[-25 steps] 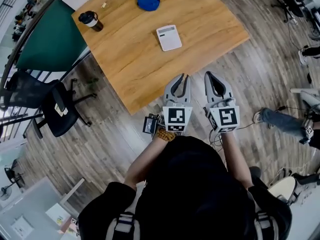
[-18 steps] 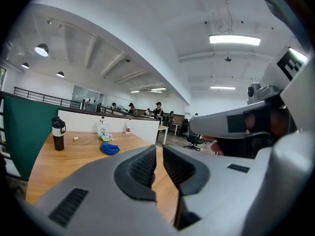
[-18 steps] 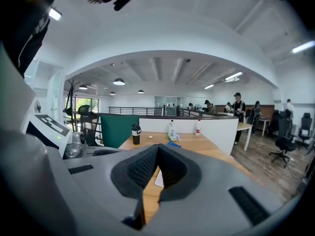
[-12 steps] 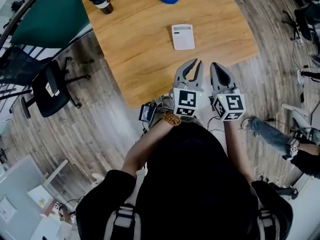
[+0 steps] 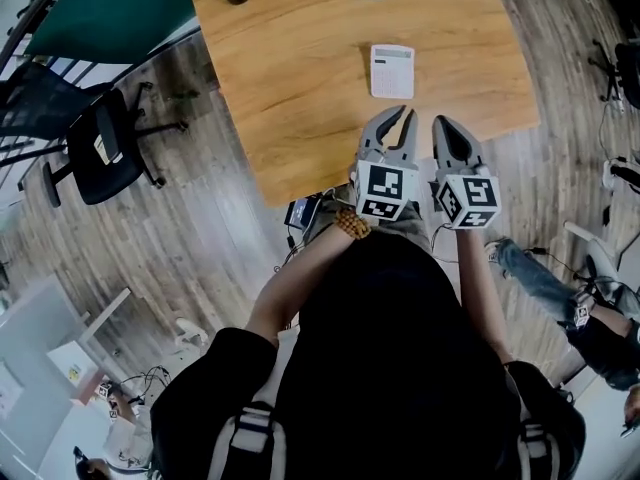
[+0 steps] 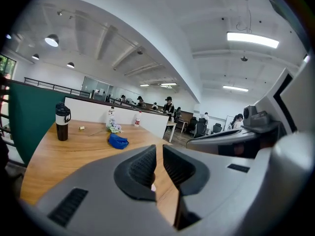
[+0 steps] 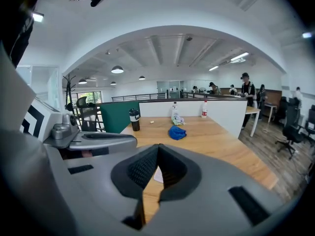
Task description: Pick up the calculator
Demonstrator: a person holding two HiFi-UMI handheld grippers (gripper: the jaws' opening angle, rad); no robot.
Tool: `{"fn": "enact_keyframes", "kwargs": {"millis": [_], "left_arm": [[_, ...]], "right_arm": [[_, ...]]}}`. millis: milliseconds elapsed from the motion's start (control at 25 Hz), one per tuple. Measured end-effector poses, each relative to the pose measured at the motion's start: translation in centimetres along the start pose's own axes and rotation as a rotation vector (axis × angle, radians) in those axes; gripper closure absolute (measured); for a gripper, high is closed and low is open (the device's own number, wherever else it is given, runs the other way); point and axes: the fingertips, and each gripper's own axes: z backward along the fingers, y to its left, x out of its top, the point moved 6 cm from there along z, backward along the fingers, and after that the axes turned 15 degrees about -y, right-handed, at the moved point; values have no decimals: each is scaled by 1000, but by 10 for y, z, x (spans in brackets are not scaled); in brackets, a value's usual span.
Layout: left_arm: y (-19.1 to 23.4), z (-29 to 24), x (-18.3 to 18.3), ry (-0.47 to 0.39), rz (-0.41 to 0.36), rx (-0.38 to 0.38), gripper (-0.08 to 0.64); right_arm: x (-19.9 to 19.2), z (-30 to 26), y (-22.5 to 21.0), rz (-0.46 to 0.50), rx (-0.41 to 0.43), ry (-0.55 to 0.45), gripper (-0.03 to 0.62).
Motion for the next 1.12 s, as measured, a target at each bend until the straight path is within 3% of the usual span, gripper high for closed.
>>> {"fn": "enact_keyframes", "kwargs": {"millis": [320,600,920,1120], "left_arm": [[30,-18,-27,67,-63,83,499],[60,-43,-54,117,-102,141,445],[85,-62,-93,210,-97,191,422],[91,-67,-125,288,-50,214,393]], "right_arm": [[-34,-42,-29,-14,61,56,586],[-64,-79,-46,6,163,132,526],[-103,-120,-66,1,229,212,485],[-126,-141,-77,-64,227,277,440]]}}
